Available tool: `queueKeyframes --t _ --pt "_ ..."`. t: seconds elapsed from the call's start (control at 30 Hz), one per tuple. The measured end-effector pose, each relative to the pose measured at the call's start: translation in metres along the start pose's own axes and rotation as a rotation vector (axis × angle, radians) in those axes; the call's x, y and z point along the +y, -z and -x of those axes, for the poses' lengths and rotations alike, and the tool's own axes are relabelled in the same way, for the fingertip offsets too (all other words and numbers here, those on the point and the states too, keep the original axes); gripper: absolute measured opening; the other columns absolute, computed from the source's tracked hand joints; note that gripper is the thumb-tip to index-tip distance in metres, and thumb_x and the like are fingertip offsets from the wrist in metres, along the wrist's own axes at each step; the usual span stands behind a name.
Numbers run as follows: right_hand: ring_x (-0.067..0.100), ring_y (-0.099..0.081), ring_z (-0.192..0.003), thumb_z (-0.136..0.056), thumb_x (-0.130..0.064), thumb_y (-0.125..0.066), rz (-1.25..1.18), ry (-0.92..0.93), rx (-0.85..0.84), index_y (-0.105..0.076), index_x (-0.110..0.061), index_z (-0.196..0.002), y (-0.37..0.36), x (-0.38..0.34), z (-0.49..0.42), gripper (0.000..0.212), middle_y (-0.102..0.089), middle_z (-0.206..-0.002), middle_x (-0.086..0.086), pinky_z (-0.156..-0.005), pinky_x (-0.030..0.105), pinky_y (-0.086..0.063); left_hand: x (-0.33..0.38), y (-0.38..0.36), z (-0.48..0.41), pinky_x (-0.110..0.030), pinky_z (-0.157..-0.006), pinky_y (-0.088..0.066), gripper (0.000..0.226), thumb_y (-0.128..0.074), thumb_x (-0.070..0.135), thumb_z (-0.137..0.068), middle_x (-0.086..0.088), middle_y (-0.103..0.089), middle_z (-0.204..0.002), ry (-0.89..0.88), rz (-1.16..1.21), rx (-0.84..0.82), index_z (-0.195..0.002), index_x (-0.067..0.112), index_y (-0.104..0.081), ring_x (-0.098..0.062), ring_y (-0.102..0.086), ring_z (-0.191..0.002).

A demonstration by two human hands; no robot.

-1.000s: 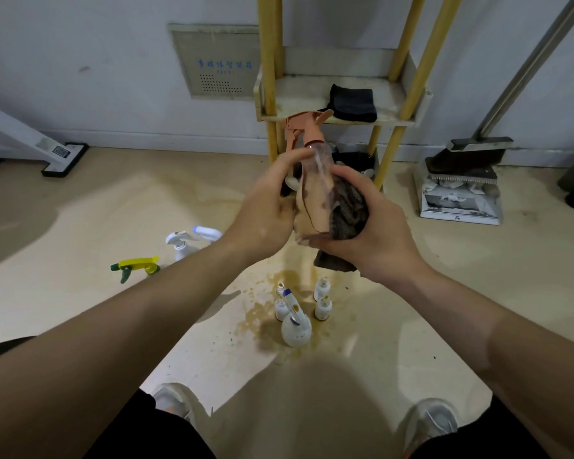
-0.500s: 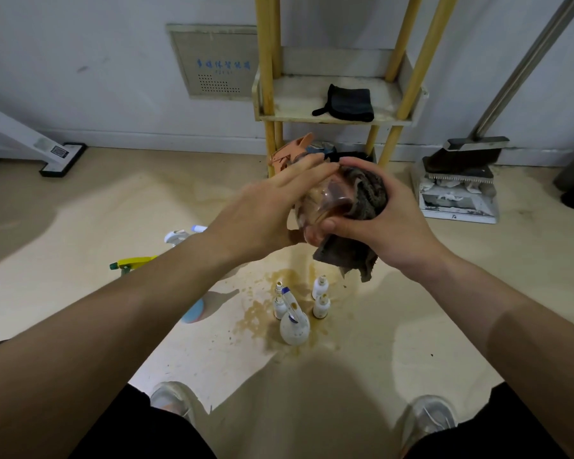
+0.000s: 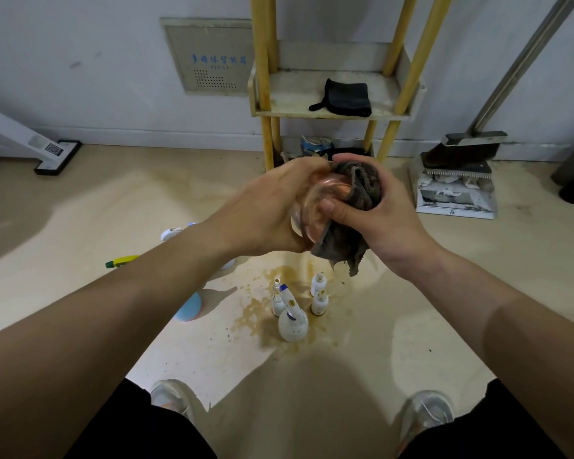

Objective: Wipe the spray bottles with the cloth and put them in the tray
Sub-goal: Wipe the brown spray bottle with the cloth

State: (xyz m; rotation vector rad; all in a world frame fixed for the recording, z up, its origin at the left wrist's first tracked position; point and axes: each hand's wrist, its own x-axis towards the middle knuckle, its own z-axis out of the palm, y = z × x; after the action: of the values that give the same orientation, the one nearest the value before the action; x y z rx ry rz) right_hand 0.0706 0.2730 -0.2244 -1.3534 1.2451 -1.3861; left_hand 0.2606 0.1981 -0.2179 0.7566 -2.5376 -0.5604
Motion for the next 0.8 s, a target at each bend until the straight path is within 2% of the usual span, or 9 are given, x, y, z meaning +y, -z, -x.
queueKeyframes --t 0.1,0.2,0.3,0.37,0.43,0.53,0.67,0.8 --pt "0.01 -0.065 -0.114 -0.079 -0.014 -0.083 0.063 0.037 0.043 -0.056 -0.011 -0.131 -0.003 -0.002 -0.001 0.058 -0.066 -0.124 0.0 -0.097 0.029 -0.053 -0.001 -0.002 -0.001 -0.023 -0.091 -0.051 0.092 -0.087 0.045 -0.063 0.01 -0.061 -0.128 0.032 0.127 0.005 -0.142 0.025 -0.044 -0.006 -0.061 -0.11" --pt "0.007 -0.062 -0.115 -0.075 -0.038 -0.086 0.209 0.096 0.065 -0.059 -0.021 -0.128 -0.004 -0.007 -0.001 0.062 -0.065 -0.122 -0.008 -0.098 0.028 -0.052 0.003 -0.008 -0.001 -0.032 -0.095 -0.055 0.097 -0.09 0.046 -0.058 0.015 -0.065 -0.123 0.126 0.285 0.015 -0.142 0.025 -0.046 -0.004 -0.063 -0.112" --pt "0.006 -0.054 -0.124 -0.084 -0.052 -0.066 0.361 0.185 0.075 -0.062 -0.021 -0.128 -0.006 -0.009 -0.001 0.054 -0.06 -0.129 -0.004 -0.103 0.028 -0.047 0.004 -0.011 -0.002 -0.036 -0.098 -0.054 0.1 -0.096 0.043 -0.057 0.015 -0.064 -0.126 0.175 0.357 0.049 -0.143 0.025 -0.047 -0.004 -0.062 -0.116" --pt "0.01 -0.048 -0.132 -0.094 -0.045 -0.049 0.447 0.249 0.065 -0.063 -0.016 -0.131 -0.006 -0.008 -0.002 0.049 -0.057 -0.135 -0.001 -0.11 0.033 -0.041 0.004 -0.013 -0.003 -0.036 -0.098 -0.054 0.098 -0.096 0.039 -0.057 0.014 -0.065 -0.124 0.195 0.381 0.064 -0.141 0.025 -0.048 -0.005 -0.063 -0.114" --pt "0.014 -0.046 -0.136 -0.098 -0.037 -0.043 0.516 0.275 0.033 -0.062 -0.015 -0.134 -0.005 -0.006 -0.003 0.046 -0.056 -0.138 0.0 -0.112 0.039 -0.039 0.005 -0.014 -0.003 -0.033 -0.097 -0.055 0.095 -0.097 0.035 -0.058 0.014 -0.067 -0.12 0.222 0.408 0.068 -0.14 0.026 -0.049 -0.003 -0.064 -0.111" --pt "0.017 -0.045 -0.136 -0.101 -0.03 -0.044 0.623 0.307 -0.012 -0.06 -0.016 -0.136 -0.005 -0.006 -0.004 0.041 -0.056 -0.14 0.002 -0.112 0.042 -0.038 0.006 -0.016 -0.003 -0.027 -0.094 -0.054 0.09 -0.095 0.036 -0.06 0.016 -0.067 -0.118 0.255 0.437 0.069 -0.138 0.028 -0.051 -0.001 -0.064 -0.11" --pt "0.016 -0.045 -0.137 -0.103 -0.025 -0.048 0.685 0.388 -0.057 -0.061 -0.016 -0.134 -0.007 -0.007 -0.001 0.035 -0.059 -0.138 -0.001 -0.112 0.039 -0.037 0.008 -0.016 -0.003 -0.009 -0.083 -0.047 0.081 -0.09 0.043 -0.058 0.034 -0.065 -0.106 0.306 0.442 0.073 -0.129 0.035 -0.052 0.009 -0.062 -0.102" --pt "0.017 -0.048 -0.134 -0.103 -0.027 -0.047 0.708 0.439 -0.094 -0.062 -0.016 -0.133 -0.007 -0.011 0.0 0.035 -0.06 -0.136 -0.001 -0.109 0.04 -0.039 0.007 -0.016 -0.003 -0.012 -0.081 -0.05 0.08 -0.088 0.045 -0.057 0.026 -0.068 -0.106 0.342 0.47 0.064 -0.128 0.034 -0.053 0.005 -0.064 -0.102"
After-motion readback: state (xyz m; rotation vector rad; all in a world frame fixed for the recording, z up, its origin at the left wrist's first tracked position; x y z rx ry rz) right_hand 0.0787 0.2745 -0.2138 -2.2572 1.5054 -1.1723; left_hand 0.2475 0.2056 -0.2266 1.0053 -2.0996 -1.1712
